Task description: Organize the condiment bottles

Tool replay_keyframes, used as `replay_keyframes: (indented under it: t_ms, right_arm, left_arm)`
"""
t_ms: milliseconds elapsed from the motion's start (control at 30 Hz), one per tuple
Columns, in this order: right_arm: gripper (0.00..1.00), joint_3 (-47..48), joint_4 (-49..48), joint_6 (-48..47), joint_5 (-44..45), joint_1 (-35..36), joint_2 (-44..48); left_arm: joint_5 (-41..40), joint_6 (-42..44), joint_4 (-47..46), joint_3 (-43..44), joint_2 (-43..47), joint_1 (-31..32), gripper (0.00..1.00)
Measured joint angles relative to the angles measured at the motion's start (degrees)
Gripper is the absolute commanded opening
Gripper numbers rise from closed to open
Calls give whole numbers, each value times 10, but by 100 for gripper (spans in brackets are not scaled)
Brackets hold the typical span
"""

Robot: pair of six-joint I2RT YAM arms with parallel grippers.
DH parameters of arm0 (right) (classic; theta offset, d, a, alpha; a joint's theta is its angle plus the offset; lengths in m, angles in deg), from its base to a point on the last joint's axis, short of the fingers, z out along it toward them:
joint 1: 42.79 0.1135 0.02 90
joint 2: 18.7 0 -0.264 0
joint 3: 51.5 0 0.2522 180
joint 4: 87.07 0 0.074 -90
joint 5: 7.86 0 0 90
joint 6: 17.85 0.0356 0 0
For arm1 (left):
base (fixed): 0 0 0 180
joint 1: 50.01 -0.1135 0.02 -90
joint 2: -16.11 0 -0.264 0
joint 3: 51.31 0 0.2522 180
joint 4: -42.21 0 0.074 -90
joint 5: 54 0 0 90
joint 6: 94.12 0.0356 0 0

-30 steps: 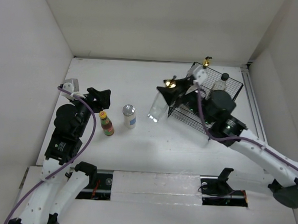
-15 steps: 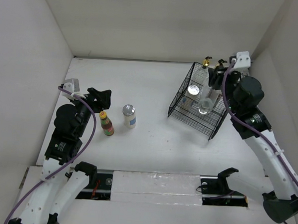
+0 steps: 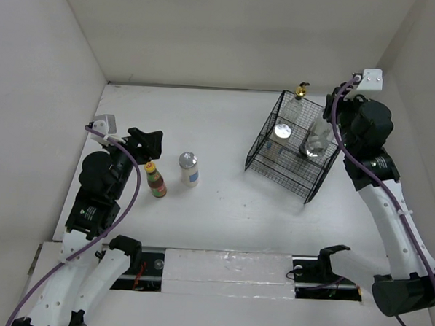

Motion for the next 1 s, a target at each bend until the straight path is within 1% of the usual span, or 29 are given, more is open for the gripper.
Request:
replay_keyframes:
  t_ms: [167,467,533,600,767,867,1000]
  right_arm:
    - [21,-20,-12,1,0,-3,2]
    - [21,-88,-104,18,1,-6,30]
    - [20,-105,-127,23,9,-6,38]
    - [15,-112,-137,32,28,-6,41]
    - [15,-113,-136,78,106,-6,43]
    - [15,-113,-103,106,147,-3,40]
    - [17,-113,-61,130,222,26,19]
  left_arm:
    - [2,0,0,0,-2,0,69]
    - [5,0,0,0,-7,0,69]
    - [6,0,0,0,-7,0,69]
    - [6,0,0,0,-7,0,69]
    - [6,0,0,0,-7,0,69]
    - [6,0,0,0,-7,0,69]
    - [6,0,0,0,-7,0,69]
